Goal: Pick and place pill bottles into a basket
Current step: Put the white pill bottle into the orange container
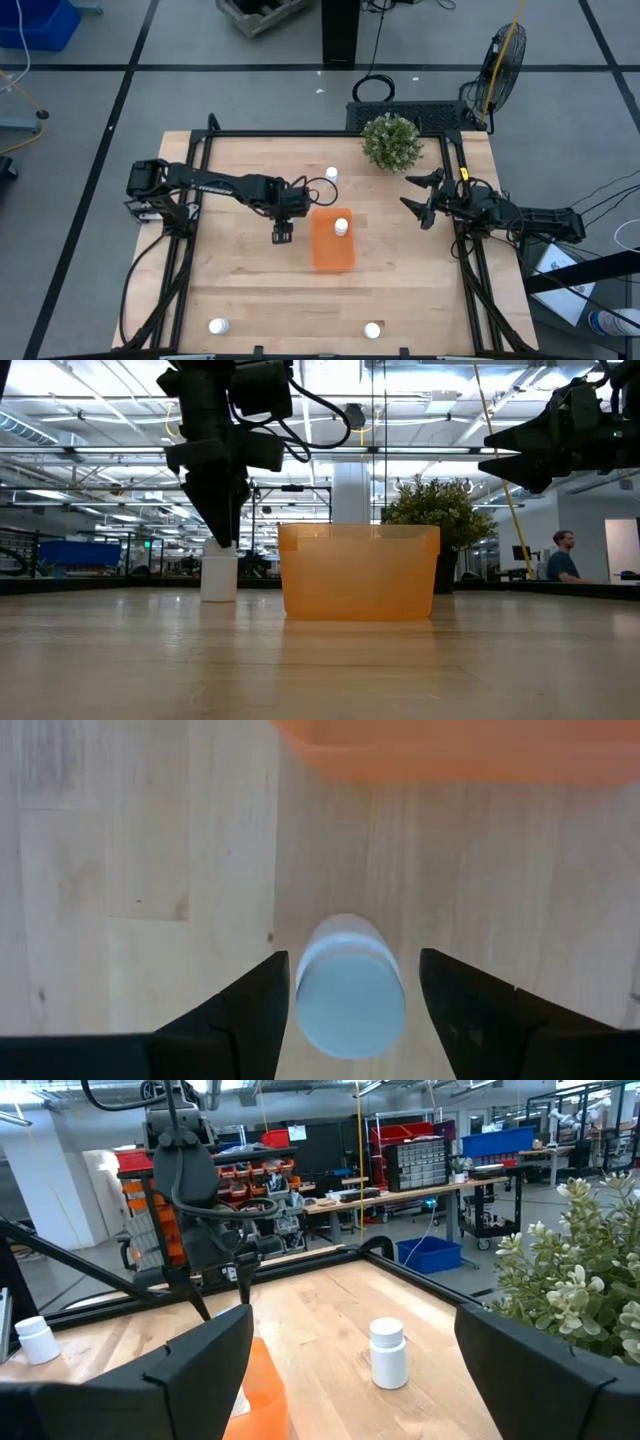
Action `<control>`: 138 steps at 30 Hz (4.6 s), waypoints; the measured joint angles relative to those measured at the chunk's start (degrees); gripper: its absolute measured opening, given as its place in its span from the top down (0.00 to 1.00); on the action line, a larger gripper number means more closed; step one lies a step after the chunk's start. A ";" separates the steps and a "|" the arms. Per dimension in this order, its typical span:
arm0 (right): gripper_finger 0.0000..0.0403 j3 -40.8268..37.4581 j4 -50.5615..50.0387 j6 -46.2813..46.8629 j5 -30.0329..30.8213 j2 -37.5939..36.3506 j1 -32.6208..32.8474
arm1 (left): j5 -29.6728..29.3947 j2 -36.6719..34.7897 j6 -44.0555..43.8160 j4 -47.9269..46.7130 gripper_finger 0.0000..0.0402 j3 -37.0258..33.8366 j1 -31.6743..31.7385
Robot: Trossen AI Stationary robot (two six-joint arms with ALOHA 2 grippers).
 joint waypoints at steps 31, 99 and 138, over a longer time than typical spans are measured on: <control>0.16 0.00 -0.72 0.00 0.00 -0.01 0.00 | 0.71 1.90 3.55 -3.20 0.60 -0.02 0.00; 0.16 0.02 -1.54 1.03 0.22 -0.01 0.00 | 5.24 17.90 15.34 -8.27 0.60 23.98 -0.37; 0.16 0.02 -2.54 1.05 0.22 0.01 0.00 | -1.12 15.72 14.63 -6.86 0.08 28.10 -2.29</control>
